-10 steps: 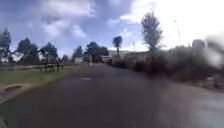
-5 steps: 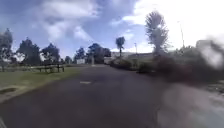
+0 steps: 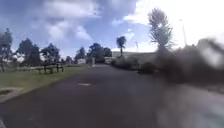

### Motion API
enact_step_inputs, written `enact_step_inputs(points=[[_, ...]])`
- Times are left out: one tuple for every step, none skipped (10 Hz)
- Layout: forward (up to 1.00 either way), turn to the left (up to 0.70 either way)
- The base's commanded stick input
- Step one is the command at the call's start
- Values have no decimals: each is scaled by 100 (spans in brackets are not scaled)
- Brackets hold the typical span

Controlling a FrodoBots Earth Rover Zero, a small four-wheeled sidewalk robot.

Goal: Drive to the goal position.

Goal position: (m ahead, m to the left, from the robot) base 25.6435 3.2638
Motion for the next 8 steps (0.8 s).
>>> enact_step_inputs(points=[[70,0],[70,0],[70,0],[70,0],[70,0],[73,0],[84,0],[90,0]])
